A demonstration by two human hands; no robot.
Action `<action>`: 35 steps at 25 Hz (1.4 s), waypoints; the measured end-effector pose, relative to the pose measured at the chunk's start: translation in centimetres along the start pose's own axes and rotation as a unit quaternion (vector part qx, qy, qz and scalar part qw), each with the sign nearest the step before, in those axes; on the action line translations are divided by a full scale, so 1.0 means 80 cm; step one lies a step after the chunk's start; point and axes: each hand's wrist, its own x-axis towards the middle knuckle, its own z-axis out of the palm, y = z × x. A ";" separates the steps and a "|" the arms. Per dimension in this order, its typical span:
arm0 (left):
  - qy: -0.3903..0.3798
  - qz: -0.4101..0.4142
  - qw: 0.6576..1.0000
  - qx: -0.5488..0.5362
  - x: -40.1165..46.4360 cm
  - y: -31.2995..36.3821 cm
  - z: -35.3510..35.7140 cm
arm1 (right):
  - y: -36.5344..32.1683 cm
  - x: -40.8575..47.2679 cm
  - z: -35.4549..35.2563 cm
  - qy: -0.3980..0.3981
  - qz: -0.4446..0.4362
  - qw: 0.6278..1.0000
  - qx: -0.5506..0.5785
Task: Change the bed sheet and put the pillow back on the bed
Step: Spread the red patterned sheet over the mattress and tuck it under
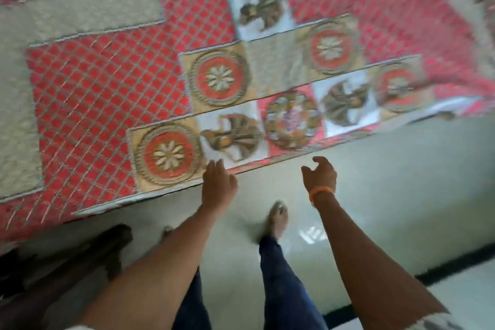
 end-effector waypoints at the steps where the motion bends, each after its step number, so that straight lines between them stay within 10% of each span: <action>1: 0.001 -0.007 0.999 -0.032 -0.005 0.050 -0.003 | 0.016 0.017 -0.064 -0.004 0.045 0.999 0.005; 17: -0.084 0.159 0.983 -0.030 -0.010 0.677 0.092 | 0.156 0.197 -0.568 -0.007 0.241 0.870 0.430; 29: -0.159 0.159 0.974 -0.022 0.153 1.101 0.241 | 0.201 0.545 -0.874 0.010 0.152 0.922 0.357; 35: -0.055 0.124 0.990 -0.034 0.249 1.333 0.299 | 0.223 0.774 -1.029 -0.004 0.123 0.919 0.373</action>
